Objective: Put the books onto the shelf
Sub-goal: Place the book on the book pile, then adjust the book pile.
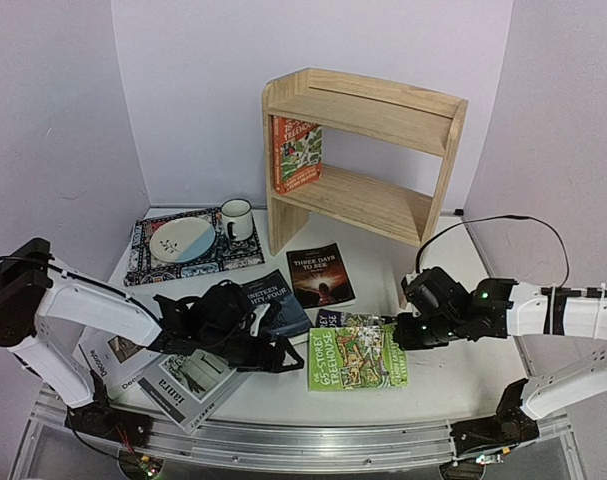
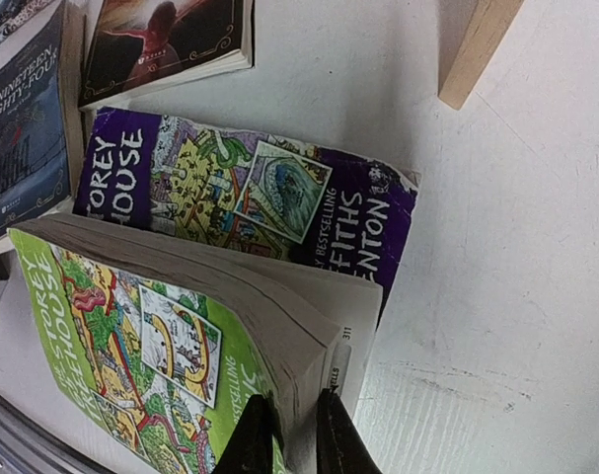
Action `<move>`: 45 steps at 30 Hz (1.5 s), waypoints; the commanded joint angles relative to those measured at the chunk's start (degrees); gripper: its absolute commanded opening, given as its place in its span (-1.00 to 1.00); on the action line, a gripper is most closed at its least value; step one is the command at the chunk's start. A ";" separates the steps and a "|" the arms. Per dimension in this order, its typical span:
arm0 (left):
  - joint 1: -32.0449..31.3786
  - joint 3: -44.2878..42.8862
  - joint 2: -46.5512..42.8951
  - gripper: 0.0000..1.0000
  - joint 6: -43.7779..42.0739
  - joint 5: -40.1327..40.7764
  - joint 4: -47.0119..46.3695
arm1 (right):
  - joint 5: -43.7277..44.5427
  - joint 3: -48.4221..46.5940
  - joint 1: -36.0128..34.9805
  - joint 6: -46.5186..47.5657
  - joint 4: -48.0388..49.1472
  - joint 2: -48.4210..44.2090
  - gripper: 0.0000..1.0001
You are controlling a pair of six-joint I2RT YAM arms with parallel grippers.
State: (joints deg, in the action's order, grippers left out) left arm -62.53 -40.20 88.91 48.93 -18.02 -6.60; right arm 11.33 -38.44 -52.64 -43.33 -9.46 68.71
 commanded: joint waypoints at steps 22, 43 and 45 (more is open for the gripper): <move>-1.12 3.99 -7.57 0.62 7.00 10.53 -2.81 | 13.44 10.93 0.22 -26.23 9.91 -12.14 -1.00; -1.09 6.47 -4.73 0.99 24.88 9.95 -16.70 | 7.47 13.19 -0.42 -37.70 15.14 -7.83 -1.00; -1.13 7.30 -4.32 0.99 26.81 10.21 -19.05 | 7.84 13.61 -0.65 -39.05 15.75 -8.39 -1.00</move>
State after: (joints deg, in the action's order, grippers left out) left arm -63.44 -34.84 83.64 70.18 -8.76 -17.92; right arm 18.22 -23.90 -52.72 -78.12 4.88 61.75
